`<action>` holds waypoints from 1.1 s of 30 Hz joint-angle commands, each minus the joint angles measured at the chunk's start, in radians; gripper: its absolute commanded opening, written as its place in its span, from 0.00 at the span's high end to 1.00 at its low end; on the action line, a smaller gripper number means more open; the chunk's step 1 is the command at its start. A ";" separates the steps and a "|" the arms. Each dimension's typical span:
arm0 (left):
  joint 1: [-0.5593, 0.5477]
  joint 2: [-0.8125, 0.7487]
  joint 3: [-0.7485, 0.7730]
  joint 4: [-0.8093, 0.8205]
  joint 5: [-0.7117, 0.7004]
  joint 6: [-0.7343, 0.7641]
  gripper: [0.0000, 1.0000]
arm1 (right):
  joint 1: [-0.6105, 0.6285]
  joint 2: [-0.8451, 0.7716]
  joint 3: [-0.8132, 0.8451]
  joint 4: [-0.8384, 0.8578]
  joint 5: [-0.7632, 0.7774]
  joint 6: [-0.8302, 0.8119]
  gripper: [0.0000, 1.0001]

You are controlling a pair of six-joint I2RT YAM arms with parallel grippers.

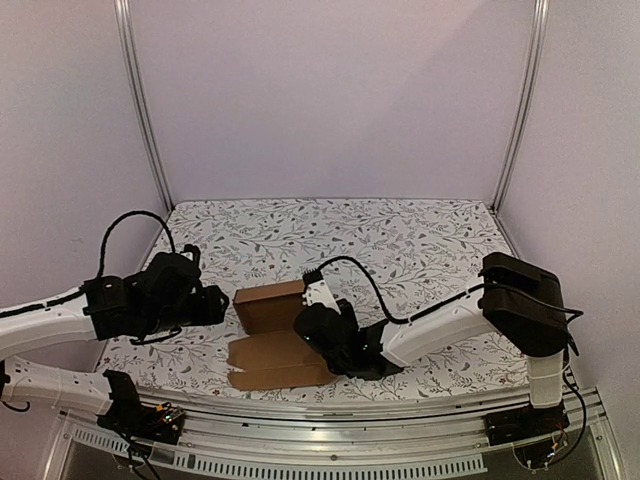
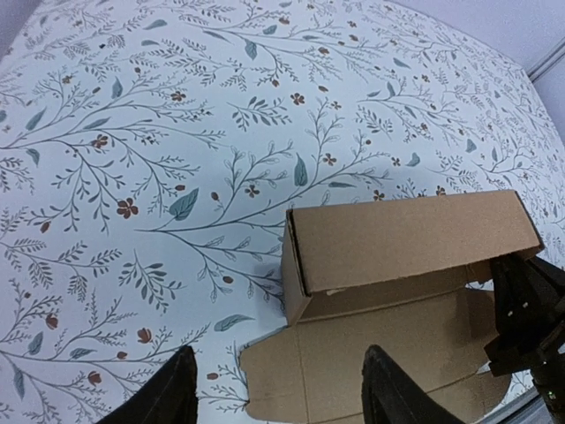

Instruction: Fold the paper box

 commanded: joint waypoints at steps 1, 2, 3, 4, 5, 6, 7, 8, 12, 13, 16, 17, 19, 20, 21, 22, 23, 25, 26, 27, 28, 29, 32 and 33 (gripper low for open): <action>0.010 0.024 0.008 0.056 0.039 0.065 0.38 | -0.003 0.023 -0.136 0.363 -0.027 -0.116 1.00; 0.014 0.033 0.016 0.071 0.052 0.075 0.38 | -0.003 0.025 -0.164 0.414 -0.038 -0.153 1.00; 0.018 0.042 0.025 0.091 0.067 0.088 0.38 | -0.003 0.027 -0.191 0.452 -0.058 -0.170 1.00; 0.021 0.051 0.035 0.109 0.083 0.104 0.38 | -0.003 0.031 -0.207 0.489 -0.080 -0.202 1.00; 0.023 0.061 0.047 0.131 0.101 0.122 0.38 | -0.003 0.034 -0.222 0.520 -0.102 -0.222 1.00; 0.023 0.075 0.058 0.155 0.121 0.143 0.38 | -0.004 0.036 -0.237 0.554 -0.120 -0.242 1.00; 0.026 0.092 0.077 0.176 0.143 0.163 0.38 | -0.004 0.043 -0.252 0.593 -0.137 -0.260 1.00; 0.026 0.113 0.088 0.195 0.166 0.183 0.38 | -0.004 0.047 -0.269 0.636 -0.155 -0.271 1.00; 0.026 0.199 0.151 0.262 0.236 0.251 0.39 | -0.006 0.091 -0.320 0.820 -0.203 -0.329 1.00; 0.026 0.228 0.159 0.286 0.265 0.266 0.39 | -0.007 0.101 -0.328 0.851 -0.210 -0.357 1.00; 0.028 0.304 0.183 0.352 0.339 0.305 0.39 | -0.018 0.127 -0.343 0.892 -0.233 -0.369 1.00; 0.028 0.329 0.193 0.370 0.366 0.316 0.39 | -0.024 0.131 -0.346 0.892 -0.240 -0.358 1.00; 0.029 0.377 0.209 0.409 0.425 0.329 0.45 | -0.035 0.133 -0.350 0.892 -0.263 -0.347 1.00; 0.029 0.395 0.215 0.433 0.465 0.338 0.48 | -0.039 0.134 -0.353 0.889 -0.271 -0.346 1.00; 0.028 0.412 0.217 0.458 0.494 0.342 0.52 | -0.042 0.134 -0.354 0.883 -0.277 -0.346 1.00; 0.028 0.429 0.219 0.482 0.519 0.345 0.56 | -0.044 0.133 -0.354 0.877 -0.280 -0.331 1.00; 0.029 0.444 0.219 0.505 0.542 0.349 0.62 | -0.046 0.133 -0.356 0.874 -0.282 -0.314 1.00; 0.029 0.475 0.221 0.554 0.576 0.352 0.73 | -0.048 0.132 -0.359 0.874 -0.287 -0.304 1.00; 0.029 0.489 0.224 0.577 0.593 0.351 0.78 | -0.050 0.133 -0.360 0.871 -0.289 -0.297 1.00; 0.029 0.504 0.229 0.593 0.611 0.350 0.85 | -0.053 0.133 -0.362 0.868 -0.296 -0.293 1.00; 0.029 0.516 0.233 0.604 0.626 0.351 0.89 | -0.055 0.134 -0.363 0.865 -0.301 -0.280 1.00; 0.028 0.528 0.238 0.614 0.637 0.353 0.93 | -0.058 0.134 -0.366 0.863 -0.304 -0.274 1.00; 0.028 0.564 0.253 0.637 0.658 0.354 1.00 | -0.061 0.135 -0.367 0.857 -0.316 -0.257 1.00; 0.028 0.577 0.259 0.641 0.663 0.354 1.00 | -0.061 0.136 -0.366 0.857 -0.316 -0.255 1.00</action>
